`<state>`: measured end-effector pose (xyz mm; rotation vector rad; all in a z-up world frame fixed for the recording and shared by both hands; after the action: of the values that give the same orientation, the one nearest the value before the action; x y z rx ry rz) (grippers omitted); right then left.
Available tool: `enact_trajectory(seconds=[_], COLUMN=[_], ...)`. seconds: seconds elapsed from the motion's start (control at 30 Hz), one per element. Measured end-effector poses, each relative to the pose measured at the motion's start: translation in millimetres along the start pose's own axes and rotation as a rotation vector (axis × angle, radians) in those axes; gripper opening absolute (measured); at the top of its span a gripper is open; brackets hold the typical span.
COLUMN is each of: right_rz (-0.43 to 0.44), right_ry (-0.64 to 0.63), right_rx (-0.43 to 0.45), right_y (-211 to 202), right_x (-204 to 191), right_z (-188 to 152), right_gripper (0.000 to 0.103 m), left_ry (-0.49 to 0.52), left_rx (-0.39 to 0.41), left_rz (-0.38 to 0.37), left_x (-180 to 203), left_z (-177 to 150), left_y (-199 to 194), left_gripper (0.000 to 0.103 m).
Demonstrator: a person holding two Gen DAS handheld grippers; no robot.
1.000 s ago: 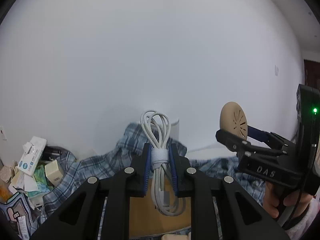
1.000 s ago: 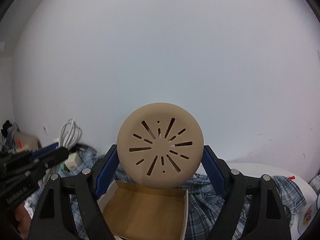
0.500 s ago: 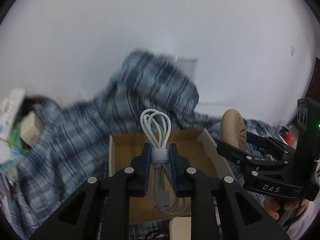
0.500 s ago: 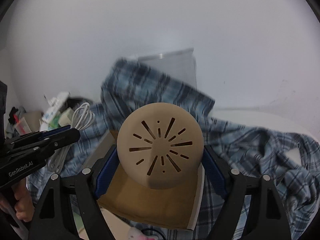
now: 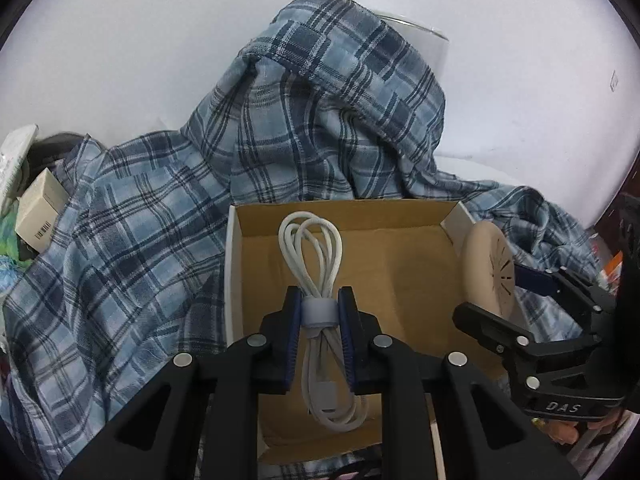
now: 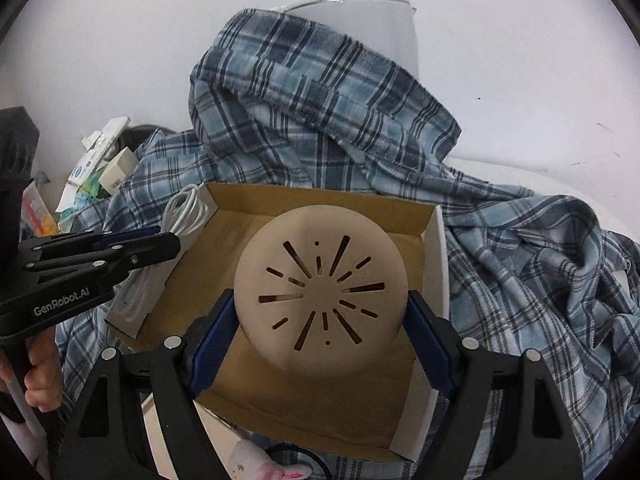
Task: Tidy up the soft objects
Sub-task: 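Carry the cable and disc over the cardboard box and release both inside, then withdraw both tools and move the right tool to the gold-blue cigarette pack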
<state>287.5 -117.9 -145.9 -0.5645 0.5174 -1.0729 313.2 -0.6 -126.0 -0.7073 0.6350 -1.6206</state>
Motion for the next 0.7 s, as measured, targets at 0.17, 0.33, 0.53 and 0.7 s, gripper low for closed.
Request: enact_trajectory(seconds=[0.17,0.33,0.53,0.7], right_rz=[0.015,-0.006,-0.006,-0.005], right_ry=[-0.020,-0.022,0.019,0.047], right_rx=[-0.019,-0.017,0.005,0.076], right_y=[3,6,-2,-29], right_x=[-6,-3,7,17], right_z=[-5,-5,4,27], right_gripper=[0.084,0.092,0.092,0.092], left_ry=[-0.002,-0.016,-0.010,0.027], left_rx=[0.030,0.109,0.162,0.242], left_rz=[0.037,0.036,0.045,0.054], left_x=[-3,-5,0,13], left_z=[5,17,27,35], left_y=[-4,-21,-47,-102], left_gripper=[0.070,0.089,0.089,0.089])
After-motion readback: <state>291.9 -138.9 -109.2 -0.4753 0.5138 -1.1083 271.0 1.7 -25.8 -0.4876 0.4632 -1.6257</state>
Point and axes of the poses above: each gripper's, at about its wrist camera, not at the fingertips, and y roughly the way its jaws point, x to its right, z to its top, the point moved 10 cm from there along y, roughly the way its jaws point, and after that the axes turned 1 degree about -y, right-handed, at the moved point
